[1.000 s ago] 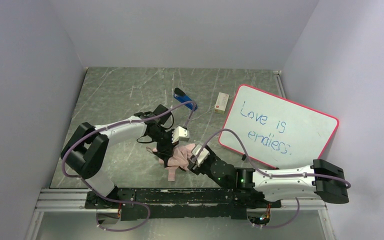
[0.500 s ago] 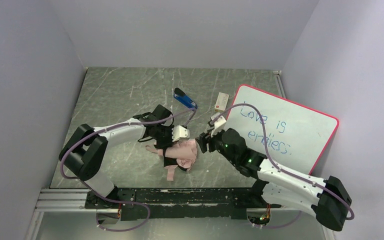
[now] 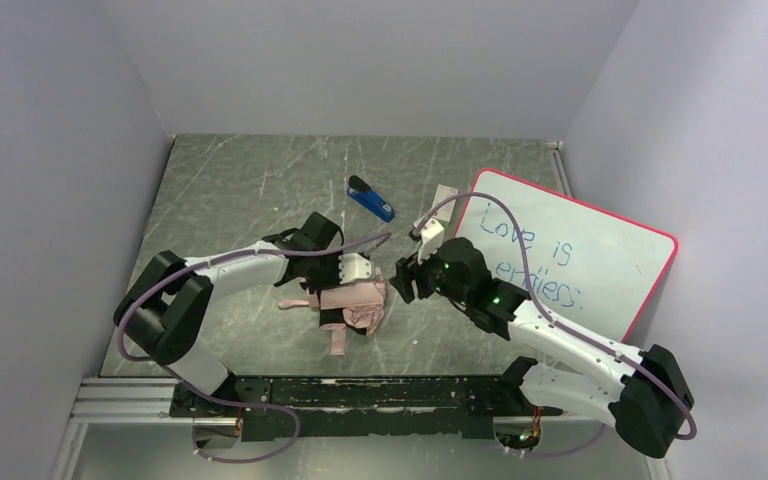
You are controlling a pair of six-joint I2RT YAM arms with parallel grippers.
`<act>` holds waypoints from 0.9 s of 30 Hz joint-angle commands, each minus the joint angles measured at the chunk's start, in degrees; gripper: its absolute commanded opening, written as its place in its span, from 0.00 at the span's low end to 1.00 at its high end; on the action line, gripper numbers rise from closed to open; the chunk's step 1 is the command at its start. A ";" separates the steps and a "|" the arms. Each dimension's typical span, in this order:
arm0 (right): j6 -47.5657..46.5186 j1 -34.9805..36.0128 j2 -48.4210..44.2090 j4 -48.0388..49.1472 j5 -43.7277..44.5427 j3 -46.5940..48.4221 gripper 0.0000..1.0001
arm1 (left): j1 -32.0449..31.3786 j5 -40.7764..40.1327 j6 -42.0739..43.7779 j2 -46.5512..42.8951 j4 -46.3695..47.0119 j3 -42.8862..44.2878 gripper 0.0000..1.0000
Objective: Put away the umbrella
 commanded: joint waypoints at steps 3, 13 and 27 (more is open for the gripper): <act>-1.27 -0.44 -0.25 -1.92 -4.81 0.85 0.66 | 1.44 -4.60 0.09 2.73 -12.59 1.32 0.05; -2.41 -1.70 -2.69 3.07 -12.27 -4.52 0.70 | 1.44 -3.48 0.49 2.21 -13.19 1.99 0.05; -1.66 -8.65 11.51 16.68 -24.51 -3.49 0.83 | 1.41 -3.34 0.44 1.77 -12.66 1.44 0.05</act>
